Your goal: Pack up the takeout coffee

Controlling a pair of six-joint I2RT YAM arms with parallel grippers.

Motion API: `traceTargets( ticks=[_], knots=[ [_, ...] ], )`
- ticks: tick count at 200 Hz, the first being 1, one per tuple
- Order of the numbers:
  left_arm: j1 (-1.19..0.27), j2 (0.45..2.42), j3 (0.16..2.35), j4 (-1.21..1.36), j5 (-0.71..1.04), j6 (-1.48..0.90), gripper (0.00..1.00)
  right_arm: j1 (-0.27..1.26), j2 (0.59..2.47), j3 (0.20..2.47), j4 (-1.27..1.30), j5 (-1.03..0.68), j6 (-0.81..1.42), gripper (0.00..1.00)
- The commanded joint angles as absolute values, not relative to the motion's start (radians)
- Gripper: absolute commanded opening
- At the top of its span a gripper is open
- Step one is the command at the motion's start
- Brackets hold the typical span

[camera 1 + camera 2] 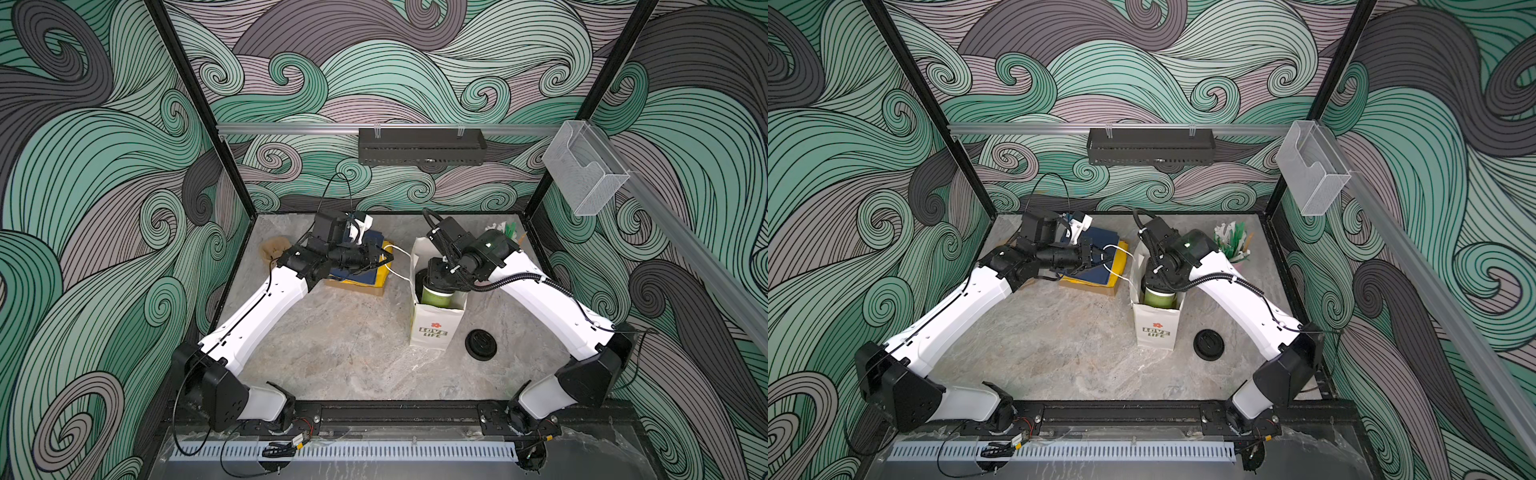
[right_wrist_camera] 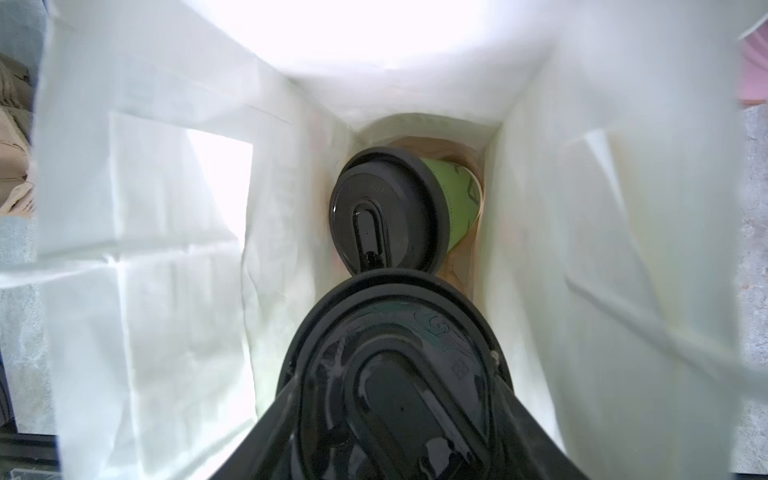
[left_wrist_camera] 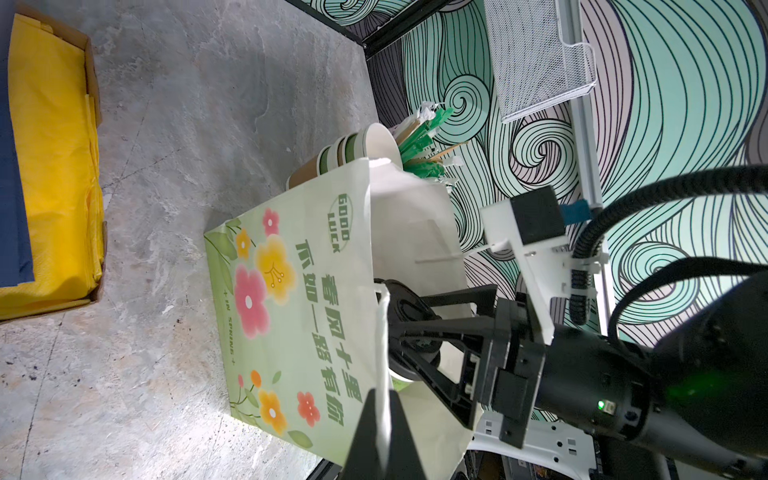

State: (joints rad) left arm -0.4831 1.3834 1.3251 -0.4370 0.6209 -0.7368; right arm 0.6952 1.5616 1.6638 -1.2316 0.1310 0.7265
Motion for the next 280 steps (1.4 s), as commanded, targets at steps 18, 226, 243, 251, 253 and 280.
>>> traceTargets(
  ticks=[18,226,243,251,253,280],
  knots=[
    [-0.488,1.354,1.337,-0.409,0.627,-0.719,0.0,0.69,1.561,1.677,-1.284,0.15,0.758,0.53],
    [-0.695,1.202,1.434,-0.441,0.342,-0.182,0.86,0.708,1.388,1.785,-1.2,0.3,0.667,0.53],
    [-0.763,1.238,1.431,-0.421,0.382,-0.11,0.86,0.709,1.367,1.794,-1.209,0.302,0.661,0.53],
    [-0.794,1.254,1.428,-0.414,0.382,-0.068,0.86,0.709,1.36,1.8,-1.216,0.302,0.658,0.53],
    [-0.801,1.258,1.426,-0.411,0.384,-0.059,0.86,0.71,1.359,1.802,-1.216,0.302,0.657,0.53],
    [-0.832,1.314,1.422,-0.36,0.399,-0.005,0.87,0.715,1.342,1.827,-1.226,0.304,0.636,0.53]
  ],
)
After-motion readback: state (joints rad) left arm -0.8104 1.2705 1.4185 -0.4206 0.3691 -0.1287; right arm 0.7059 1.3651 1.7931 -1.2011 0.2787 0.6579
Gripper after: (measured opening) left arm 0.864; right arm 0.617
